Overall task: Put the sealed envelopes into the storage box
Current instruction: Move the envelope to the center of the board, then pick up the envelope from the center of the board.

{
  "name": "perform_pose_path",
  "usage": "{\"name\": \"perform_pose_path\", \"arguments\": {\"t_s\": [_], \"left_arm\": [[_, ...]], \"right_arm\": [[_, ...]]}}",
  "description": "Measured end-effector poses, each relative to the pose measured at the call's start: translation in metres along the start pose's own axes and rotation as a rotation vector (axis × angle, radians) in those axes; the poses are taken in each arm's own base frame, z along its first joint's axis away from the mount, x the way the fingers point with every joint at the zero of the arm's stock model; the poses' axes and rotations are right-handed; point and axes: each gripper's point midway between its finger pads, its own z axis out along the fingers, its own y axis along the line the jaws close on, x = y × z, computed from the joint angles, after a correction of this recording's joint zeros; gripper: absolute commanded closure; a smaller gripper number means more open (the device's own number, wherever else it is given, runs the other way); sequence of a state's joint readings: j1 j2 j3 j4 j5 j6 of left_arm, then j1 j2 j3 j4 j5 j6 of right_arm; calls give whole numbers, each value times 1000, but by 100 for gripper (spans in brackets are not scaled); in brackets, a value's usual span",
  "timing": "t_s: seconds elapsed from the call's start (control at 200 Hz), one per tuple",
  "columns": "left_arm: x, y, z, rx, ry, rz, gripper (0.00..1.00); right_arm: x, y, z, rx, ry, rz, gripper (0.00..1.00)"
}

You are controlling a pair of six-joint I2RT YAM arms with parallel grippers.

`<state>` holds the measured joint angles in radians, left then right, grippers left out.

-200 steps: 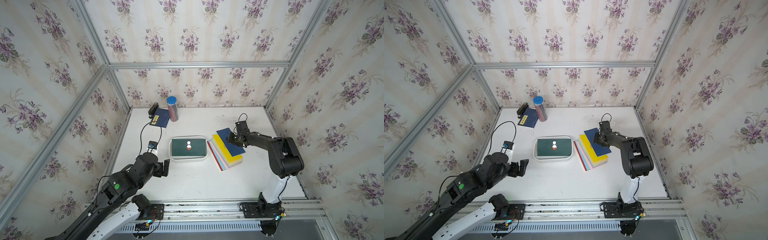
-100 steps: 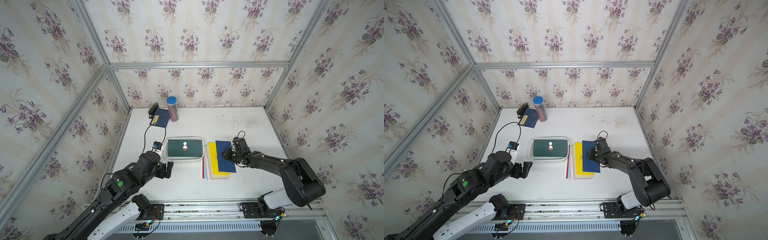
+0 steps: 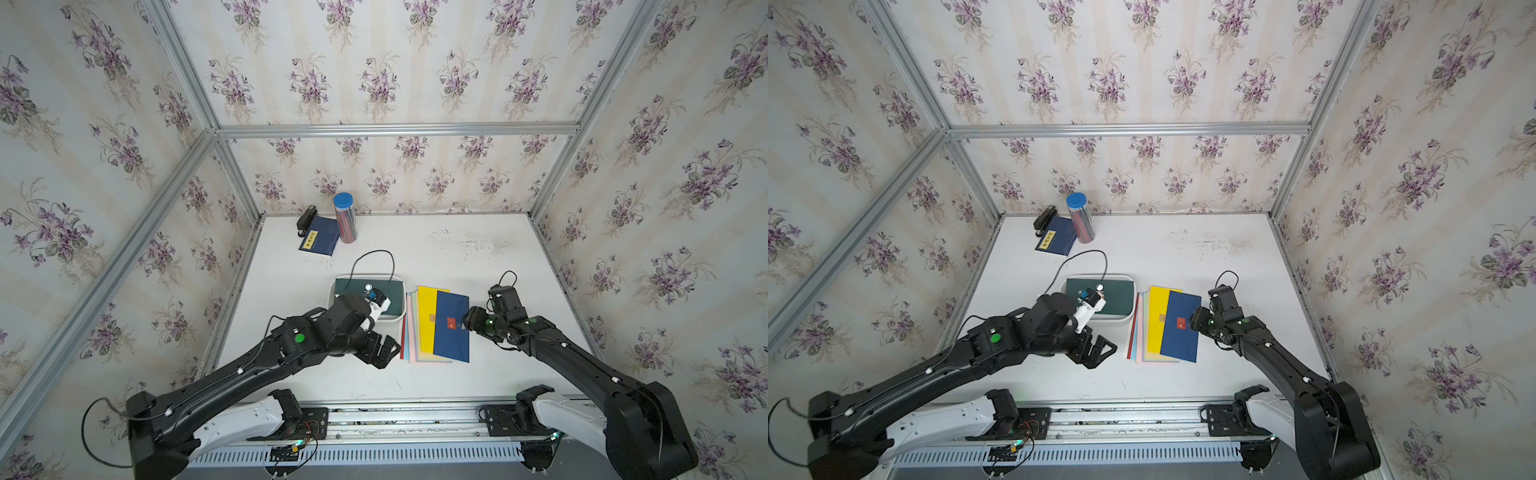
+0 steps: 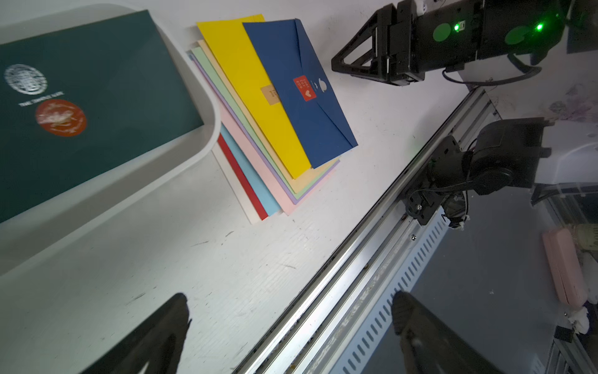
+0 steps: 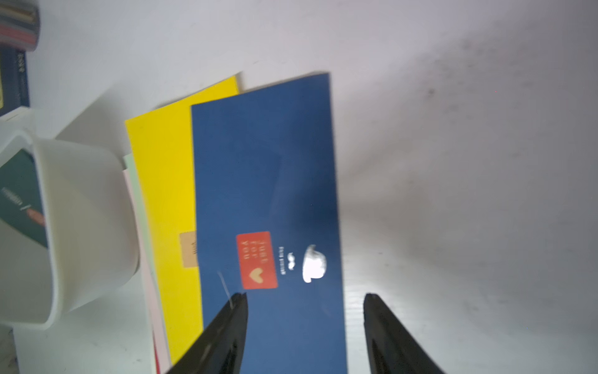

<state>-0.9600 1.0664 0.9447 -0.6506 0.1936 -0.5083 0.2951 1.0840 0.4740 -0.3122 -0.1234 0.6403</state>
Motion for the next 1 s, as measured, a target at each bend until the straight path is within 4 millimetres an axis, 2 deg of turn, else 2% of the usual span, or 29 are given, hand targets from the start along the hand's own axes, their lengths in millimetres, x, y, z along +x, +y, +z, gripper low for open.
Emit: {"name": "perform_pose_path", "arguments": {"t_s": [0.105, 0.205, 0.28, 0.385, 0.535, 0.62, 0.729, 0.899, 0.999], "left_arm": [[-12, -9, 32, -13, 49, 4, 5], [-29, -17, 67, -14, 89, 0, 12], [-40, -25, 97, -8, 131, 2, 17], [-50, -34, 128, 6, 163, 9, 23], [-49, -30, 168, -9, 226, -1, 38], [-42, -25, 184, -19, 263, -10, 52], [-32, -19, 202, -19, 302, -22, 55], [-19, -8, 217, -32, 337, -45, 56], [-16, -1, 222, -31, 339, -69, 52]], "right_arm": [[9, -15, 5, 25, 15, 36, 38], [16, -19, 13, 23, 45, 46, 39], [14, -12, 19, -14, 40, 44, 39], [9, -6, 23, -58, 21, 42, 39], [7, -1, 25, -90, 4, 41, 39], [7, -1, 25, -91, 3, 40, 39], [5, 0, 26, -91, 4, 38, 39], [5, 1, 28, -92, 3, 33, 39], [5, 1, 30, -96, 0, 31, 39]]}}
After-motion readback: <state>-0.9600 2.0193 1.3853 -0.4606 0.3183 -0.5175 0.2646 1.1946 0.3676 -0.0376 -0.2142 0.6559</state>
